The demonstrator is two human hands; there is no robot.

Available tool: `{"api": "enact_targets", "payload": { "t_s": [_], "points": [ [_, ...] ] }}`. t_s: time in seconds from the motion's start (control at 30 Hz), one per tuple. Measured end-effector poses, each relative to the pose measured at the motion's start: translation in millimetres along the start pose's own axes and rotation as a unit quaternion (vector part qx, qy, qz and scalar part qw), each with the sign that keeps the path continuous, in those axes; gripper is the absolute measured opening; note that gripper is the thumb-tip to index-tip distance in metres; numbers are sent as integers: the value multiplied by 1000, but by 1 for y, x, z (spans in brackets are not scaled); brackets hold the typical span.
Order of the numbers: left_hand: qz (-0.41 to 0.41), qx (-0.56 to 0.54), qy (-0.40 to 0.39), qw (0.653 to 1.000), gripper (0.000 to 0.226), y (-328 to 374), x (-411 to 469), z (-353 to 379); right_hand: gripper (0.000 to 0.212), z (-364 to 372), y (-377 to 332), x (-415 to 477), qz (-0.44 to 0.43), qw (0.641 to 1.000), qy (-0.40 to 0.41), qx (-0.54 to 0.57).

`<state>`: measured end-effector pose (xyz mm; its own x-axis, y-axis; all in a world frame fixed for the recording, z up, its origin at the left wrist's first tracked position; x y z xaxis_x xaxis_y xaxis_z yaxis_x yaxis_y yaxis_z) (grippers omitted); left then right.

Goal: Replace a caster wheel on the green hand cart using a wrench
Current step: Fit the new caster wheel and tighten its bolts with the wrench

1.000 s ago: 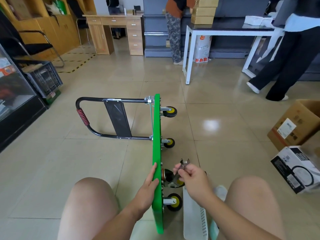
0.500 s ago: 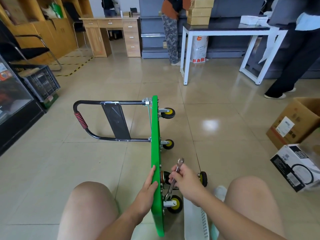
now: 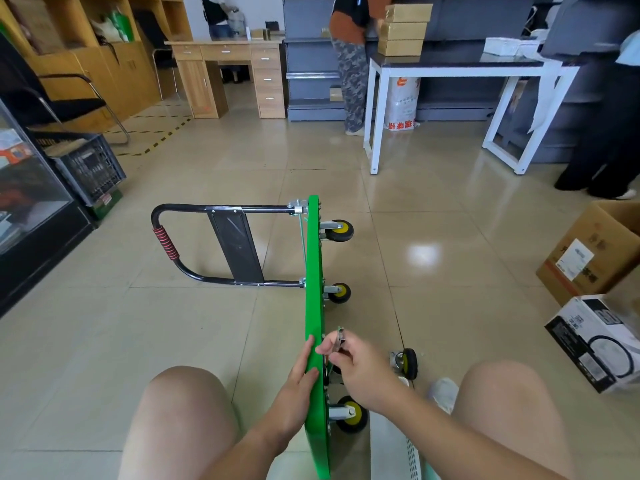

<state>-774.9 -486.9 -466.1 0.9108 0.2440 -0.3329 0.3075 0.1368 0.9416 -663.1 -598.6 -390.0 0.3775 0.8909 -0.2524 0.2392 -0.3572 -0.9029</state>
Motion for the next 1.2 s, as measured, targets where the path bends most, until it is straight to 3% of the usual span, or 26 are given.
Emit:
{"api": "enact_targets", "payload": {
  "t_s": [0.27,0.4,0.8,1.0,1.2],
  "points": [
    [0,7,-4,1000,56,-3,2,-2,38,5,-1,-1,-24,999,26,40],
    [-2,5,0,1000,57,-3,3,-3,33,5,3,-4,-10,993,44,112],
    [6,-20,5,1000,55,-1,3,-2,44,24,19,-23,-106,991,82,4],
    [3,-3,5,1000,57,-2,1,-3,14,2,3,8,-63,996,61,-5],
    [-8,-5,3,1000,56,-6,4,-5,18,-27,-13,41,18,996,39,76]
  ]
}}
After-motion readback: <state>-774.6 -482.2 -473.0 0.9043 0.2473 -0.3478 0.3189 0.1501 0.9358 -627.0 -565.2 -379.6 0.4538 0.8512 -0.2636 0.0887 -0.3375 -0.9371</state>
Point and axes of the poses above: each hand's wrist, its own x-axis towards the middle knuckle, its own z-axis out of the palm, y = z × x, the point moved 1 cm from there along x, towards the middle knuckle, and after that the axes turned 15 degrees about -y, right-handed, at the moved point
